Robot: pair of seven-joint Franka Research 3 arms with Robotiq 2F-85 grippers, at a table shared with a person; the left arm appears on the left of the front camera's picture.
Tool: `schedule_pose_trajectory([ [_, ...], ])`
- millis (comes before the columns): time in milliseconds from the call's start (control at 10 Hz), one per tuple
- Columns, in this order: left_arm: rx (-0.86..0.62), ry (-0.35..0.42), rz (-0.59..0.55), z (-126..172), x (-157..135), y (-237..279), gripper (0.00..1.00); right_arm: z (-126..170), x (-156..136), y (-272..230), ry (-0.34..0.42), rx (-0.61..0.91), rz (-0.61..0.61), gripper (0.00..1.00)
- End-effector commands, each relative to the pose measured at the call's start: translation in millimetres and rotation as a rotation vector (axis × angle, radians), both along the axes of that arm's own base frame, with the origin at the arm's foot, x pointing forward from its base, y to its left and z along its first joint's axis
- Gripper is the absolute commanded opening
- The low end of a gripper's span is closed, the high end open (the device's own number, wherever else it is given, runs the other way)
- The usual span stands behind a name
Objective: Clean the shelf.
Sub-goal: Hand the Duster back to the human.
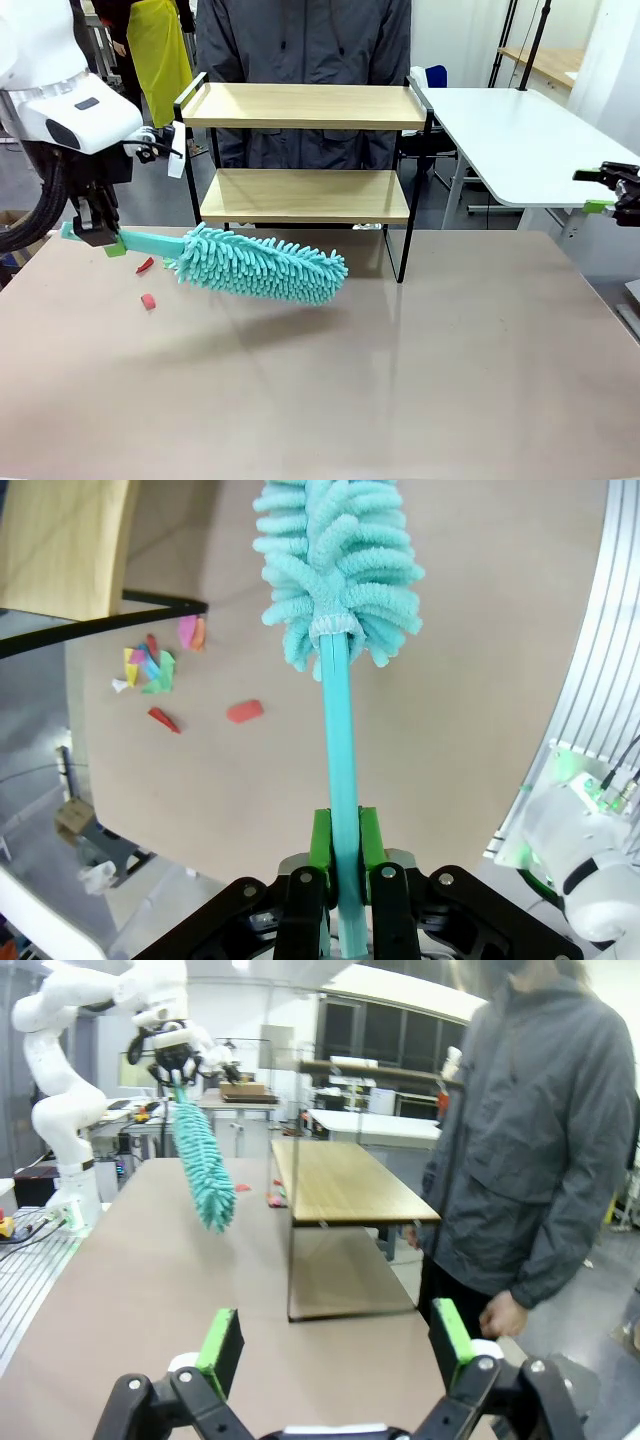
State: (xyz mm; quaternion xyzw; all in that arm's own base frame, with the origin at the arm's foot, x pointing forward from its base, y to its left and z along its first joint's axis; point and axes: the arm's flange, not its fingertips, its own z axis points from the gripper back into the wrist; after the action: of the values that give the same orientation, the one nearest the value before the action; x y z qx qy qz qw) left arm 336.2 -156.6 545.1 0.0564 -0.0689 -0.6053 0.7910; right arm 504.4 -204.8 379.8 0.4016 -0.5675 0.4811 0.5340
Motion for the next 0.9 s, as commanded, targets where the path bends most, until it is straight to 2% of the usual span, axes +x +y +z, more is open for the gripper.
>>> schedule_pose_trajectory([
  [0,-0.057,-0.023,-0.067,-1,4,9,0.13,41,-35,38,-0.016,0.017,0.1,1.0],
  [100,-0.081,-0.026,-0.11,-7,6,12,0.13,54,-51,59,0.01,0.035,0.137,1.0],
  [400,-0.201,-0.05,-0.265,-23,17,19,0.13,62,-88,121,0.097,0.038,0.187,1.0],
  [500,-0.222,-0.059,-0.317,-30,23,18,0.13,63,-94,142,0.128,0.054,0.196,1.0],
  [800,-0.361,-0.096,-0.366,-46,32,23,0.13,46,-95,188,0.219,0.066,0.165,1.0],
])
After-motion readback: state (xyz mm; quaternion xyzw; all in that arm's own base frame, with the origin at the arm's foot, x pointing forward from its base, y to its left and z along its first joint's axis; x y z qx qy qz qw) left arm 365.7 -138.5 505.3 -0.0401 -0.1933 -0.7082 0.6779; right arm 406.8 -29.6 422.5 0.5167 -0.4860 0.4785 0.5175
